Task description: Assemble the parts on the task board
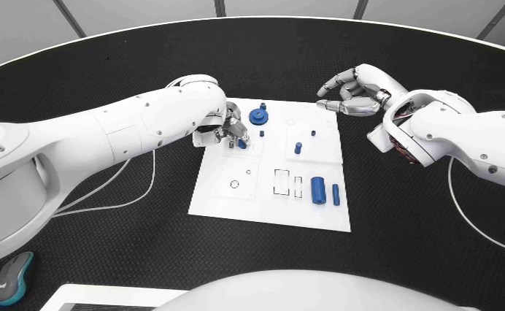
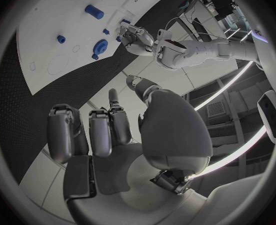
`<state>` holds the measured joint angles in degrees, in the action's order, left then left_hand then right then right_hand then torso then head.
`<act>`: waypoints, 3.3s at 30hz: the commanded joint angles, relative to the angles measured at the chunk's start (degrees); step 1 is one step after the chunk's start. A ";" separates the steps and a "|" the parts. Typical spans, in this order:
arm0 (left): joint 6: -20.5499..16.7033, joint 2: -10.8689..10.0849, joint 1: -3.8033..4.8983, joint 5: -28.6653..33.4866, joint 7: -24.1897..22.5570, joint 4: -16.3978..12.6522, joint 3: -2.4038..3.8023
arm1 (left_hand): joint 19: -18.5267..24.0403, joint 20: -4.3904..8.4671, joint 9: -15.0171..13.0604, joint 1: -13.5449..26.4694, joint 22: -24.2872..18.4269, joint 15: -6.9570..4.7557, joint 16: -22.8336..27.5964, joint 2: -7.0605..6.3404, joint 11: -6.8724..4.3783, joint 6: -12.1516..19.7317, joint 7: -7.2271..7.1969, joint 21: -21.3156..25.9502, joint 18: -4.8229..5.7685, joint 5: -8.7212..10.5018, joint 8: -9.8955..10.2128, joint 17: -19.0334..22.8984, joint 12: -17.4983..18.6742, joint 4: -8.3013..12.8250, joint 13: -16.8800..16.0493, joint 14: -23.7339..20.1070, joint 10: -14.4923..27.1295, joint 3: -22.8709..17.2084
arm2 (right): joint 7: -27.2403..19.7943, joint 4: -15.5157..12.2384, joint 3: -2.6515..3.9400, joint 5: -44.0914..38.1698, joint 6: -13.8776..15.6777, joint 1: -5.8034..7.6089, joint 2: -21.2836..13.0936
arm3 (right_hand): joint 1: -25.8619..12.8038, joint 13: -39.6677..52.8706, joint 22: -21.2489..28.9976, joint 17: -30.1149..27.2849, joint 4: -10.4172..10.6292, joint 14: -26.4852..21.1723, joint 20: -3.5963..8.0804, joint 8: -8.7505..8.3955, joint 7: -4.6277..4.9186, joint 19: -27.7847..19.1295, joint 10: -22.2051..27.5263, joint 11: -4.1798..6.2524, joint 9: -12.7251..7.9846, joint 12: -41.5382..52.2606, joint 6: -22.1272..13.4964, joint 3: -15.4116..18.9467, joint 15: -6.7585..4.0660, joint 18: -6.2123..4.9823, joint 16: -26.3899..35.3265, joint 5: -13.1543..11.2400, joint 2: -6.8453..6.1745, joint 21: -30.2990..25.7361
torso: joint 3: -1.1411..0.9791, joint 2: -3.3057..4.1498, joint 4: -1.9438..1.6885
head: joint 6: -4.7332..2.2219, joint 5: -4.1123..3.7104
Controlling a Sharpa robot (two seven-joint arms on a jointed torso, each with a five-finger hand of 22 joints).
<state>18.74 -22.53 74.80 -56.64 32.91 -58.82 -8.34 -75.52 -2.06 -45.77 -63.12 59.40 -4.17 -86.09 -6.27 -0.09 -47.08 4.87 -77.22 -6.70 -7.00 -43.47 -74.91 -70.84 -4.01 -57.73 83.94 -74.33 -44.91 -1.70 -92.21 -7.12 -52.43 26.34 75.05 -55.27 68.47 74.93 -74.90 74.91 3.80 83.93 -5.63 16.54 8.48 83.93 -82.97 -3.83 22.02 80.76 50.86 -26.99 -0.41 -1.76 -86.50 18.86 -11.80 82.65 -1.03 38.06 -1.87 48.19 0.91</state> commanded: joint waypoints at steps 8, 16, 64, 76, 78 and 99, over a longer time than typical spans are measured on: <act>0.77 0.25 0.00 0.08 0.40 0.32 0.00 | -0.03 -0.20 -0.17 1.72 0.00 0.06 -0.18 -0.20 -0.74 0.32 -1.50 -0.01 0.69 3.26 0.02 -8.56 -0.30 5.60 0.42 4.25 -0.66 -4.54 | 0.04 -0.10 0.00 0.00 0.04 0.00 -0.10 | 0.07 6.96 -7.21 7.89 0.14 4.26 0.50 0.40 0.08 1.82 -0.01 0.24 0.06 -0.01 -0.51 -0.17 -0.34 -0.56 0.38 0.69 0.04 -0.48 | -0.02 -0.01 0.06 | 0.20 -0.03; 1.19 0.24 0.00 0.09 0.71 0.53 0.00 | -0.04 -0.09 -0.12 1.75 0.01 -0.04 -0.17 -0.52 -0.84 0.26 -1.64 0.00 0.70 3.97 0.10 -8.54 -0.19 5.56 0.67 4.25 -0.53 -3.80 | 0.06 -0.14 0.00 0.00 0.08 0.00 -0.15 | 0.07 6.96 -7.21 7.89 0.14 4.26 0.50 0.40 0.08 1.82 -0.01 0.24 0.06 -0.01 -0.51 -0.17 -0.34 -0.56 0.38 0.69 0.04 -0.48 | -0.04 -0.03 0.01 | 0.29 -0.10; 0.10 0.80 0.00 1.48 1.15 1.47 0.00 | -0.35 0.35 0.80 6.43 0.21 -0.48 -0.18 -5.20 -1.25 -2.04 -2.14 0.07 0.78 3.96 0.73 -8.59 -1.59 0.58 -0.91 4.25 -0.76 3.46 | -0.05 -0.10 0.00 0.00 0.29 0.01 -0.11 | -0.05 6.79 -7.08 7.74 0.23 4.22 0.50 0.49 0.11 1.76 0.14 0.21 0.04 -0.20 -0.70 -0.15 -0.33 -0.60 0.48 0.82 -0.12 -0.62 | -0.05 -0.06 0.04 | 0.37 -0.21; 0.38 0.84 0.00 1.79 1.45 1.71 0.00 | -0.47 0.32 0.85 7.03 0.41 -0.44 -0.19 -5.46 -1.20 -2.19 -2.10 -0.01 0.81 3.95 0.78 -8.61 -1.79 -0.40 -1.15 4.26 -0.85 4.98 | -0.09 -0.03 0.00 0.00 0.28 0.01 -0.09 | -0.13 6.79 -7.02 7.70 0.27 4.21 0.50 0.50 0.12 1.73 0.14 0.20 0.03 -0.20 -0.74 -0.12 -0.32 -0.61 0.51 0.83 -0.17 -0.70 | -0.05 -0.08 0.01 | 0.41 -0.29; 0.45 0.82 0.00 1.82 1.51 1.74 0.00 | -0.47 0.32 0.85 7.08 0.40 -0.44 -0.17 -5.47 -1.20 -2.20 -2.10 -0.01 0.81 3.95 0.79 -8.58 -1.82 -0.50 -1.20 4.25 -0.87 5.13 | -0.09 -0.02 0.00 0.00 0.27 0.01 -0.09 | -0.13 6.79 -7.02 7.70 0.27 4.21 0.50 0.50 0.12 1.73 0.14 0.20 0.03 -0.20 -0.74 -0.12 -0.32 -0.61 0.51 0.83 -0.17 -0.70 | -0.04 -0.07 0.01 | 0.44 -0.27; -0.77 0.48 0.00 2.86 1.78 2.16 0.00 | -0.77 0.29 0.76 8.33 0.96 -0.41 -0.20 -5.56 -1.16 -2.48 -2.07 -0.26 0.91 3.95 0.62 -8.62 -2.26 -2.82 -1.74 4.27 -1.13 8.15 | -0.06 -0.02 0.00 0.00 0.30 0.01 -0.20 | -0.29 6.78 -7.04 7.71 0.39 4.21 0.49 0.54 0.14 1.75 0.15 0.18 0.02 -0.21 -0.80 -0.06 -0.31 -0.61 0.51 0.85 -0.23 -0.68 | 0.05 0.00 0.00 | 0.34 -0.32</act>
<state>18.04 -22.03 74.80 -53.83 34.71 -56.67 -8.34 -75.87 -1.72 -45.00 -55.32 60.28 -4.17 -86.09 -11.75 -1.14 -49.68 2.33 -77.22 -6.70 -3.27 -43.02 -74.90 -72.84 -6.98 -59.46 83.94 -75.14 -37.04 -1.76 -92.23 -7.12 -52.43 26.65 75.05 -55.48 68.47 74.94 -74.90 74.92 3.80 83.93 -5.63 16.76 8.48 83.93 -82.97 -3.83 21.99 80.76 50.44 -26.99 -0.41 -1.75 -86.17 19.40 -11.80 82.32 -0.99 38.04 -1.88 48.51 0.58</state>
